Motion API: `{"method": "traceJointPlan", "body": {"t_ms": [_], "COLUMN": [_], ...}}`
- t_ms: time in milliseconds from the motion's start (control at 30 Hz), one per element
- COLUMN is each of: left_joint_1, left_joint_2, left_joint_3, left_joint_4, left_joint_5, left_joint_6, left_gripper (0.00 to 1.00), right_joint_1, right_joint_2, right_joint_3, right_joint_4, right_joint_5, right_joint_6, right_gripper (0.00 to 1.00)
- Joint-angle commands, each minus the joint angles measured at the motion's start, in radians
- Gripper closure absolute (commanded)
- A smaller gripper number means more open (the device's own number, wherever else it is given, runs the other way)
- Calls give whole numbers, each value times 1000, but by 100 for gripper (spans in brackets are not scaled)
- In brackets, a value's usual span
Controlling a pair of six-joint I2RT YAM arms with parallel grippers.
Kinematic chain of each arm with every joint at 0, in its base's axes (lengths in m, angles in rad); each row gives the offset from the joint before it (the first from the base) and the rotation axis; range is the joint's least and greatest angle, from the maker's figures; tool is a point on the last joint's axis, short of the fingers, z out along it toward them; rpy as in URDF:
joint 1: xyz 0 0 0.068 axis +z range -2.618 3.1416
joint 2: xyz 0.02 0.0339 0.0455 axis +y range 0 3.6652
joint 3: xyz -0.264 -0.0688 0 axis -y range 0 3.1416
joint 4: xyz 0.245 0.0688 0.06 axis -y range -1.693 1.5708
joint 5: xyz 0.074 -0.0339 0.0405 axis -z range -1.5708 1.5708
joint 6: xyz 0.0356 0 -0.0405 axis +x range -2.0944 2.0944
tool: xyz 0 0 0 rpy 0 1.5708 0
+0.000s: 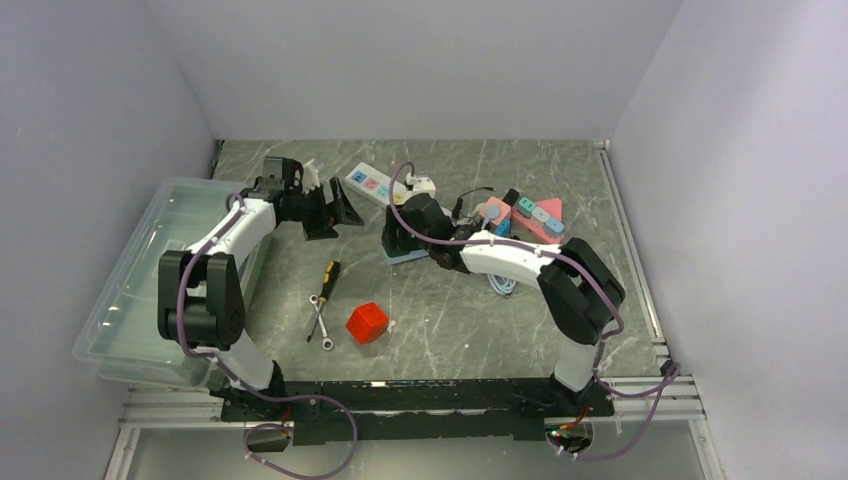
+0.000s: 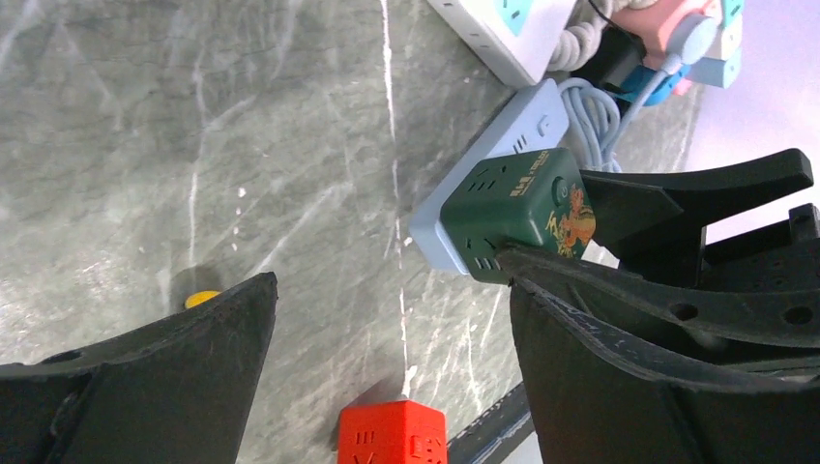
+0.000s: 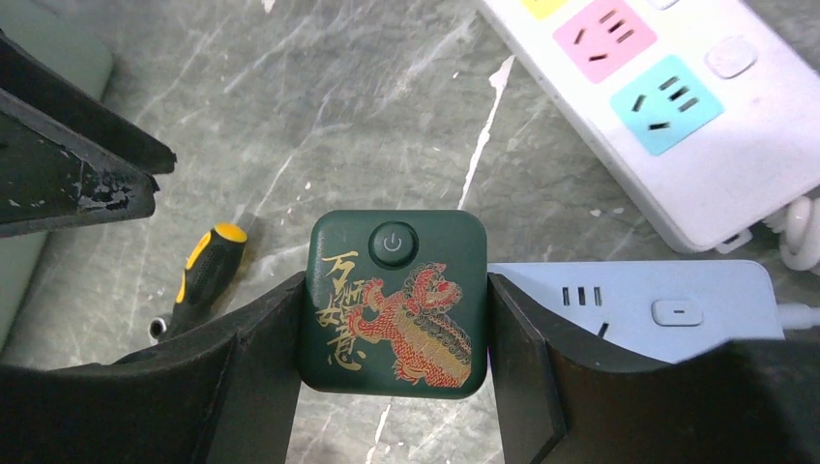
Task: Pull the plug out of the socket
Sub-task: Remove the plug from the socket.
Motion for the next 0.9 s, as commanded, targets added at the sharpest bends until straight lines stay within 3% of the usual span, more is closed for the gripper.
{"method": "traceJointPlan", "body": {"t_ms": [0, 133, 400, 867], "left_joint_1": [-5, -15, -78, -92], "left_joint_2": [10, 66, 126, 199], "left_joint_3": [-4, -8, -15, -61], "left_joint_4": [54, 82, 107, 255], "left_joint_5": [105, 193, 229, 318], "left_joint_6": [-18, -54, -79, -205], "left_gripper": [7, 10, 23, 32], "right_joint_1": [-10, -10, -10, -9], "right_joint_2": [-107, -146, -173, -184], "right_joint_3": [-51, -106, -125, -127], "right_joint_4": [112, 183, 226, 233], "right_joint_5": [130, 163, 186, 177], "right_joint_6": [57, 82, 127, 150], "right_gripper": [100, 100, 100, 100]}}
